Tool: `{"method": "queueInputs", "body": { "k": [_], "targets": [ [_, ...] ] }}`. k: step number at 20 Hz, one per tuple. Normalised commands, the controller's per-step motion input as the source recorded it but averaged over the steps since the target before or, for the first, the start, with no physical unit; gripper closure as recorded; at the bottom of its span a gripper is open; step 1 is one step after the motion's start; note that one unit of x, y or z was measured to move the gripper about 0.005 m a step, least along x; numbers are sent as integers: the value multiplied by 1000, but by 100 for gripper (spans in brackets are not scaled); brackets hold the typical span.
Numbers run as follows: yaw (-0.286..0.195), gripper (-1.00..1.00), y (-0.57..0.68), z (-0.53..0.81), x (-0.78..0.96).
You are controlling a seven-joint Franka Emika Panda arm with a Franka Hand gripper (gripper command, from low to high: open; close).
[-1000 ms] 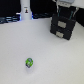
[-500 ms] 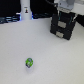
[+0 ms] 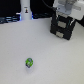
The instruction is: Open the kcup holder, insert the kcup into the holder, and close the kcup holder
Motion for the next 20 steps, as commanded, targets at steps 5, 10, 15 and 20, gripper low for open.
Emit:
{"method": "queueInputs", "body": {
  "k": [5,10,15,20],
  "targets": [
    [-2,100,7,-38,-28],
    [0,100,-20,5,27],
    [-3,100,-53,41,99],
    [0,100,-148,162,290]
  ]
}}
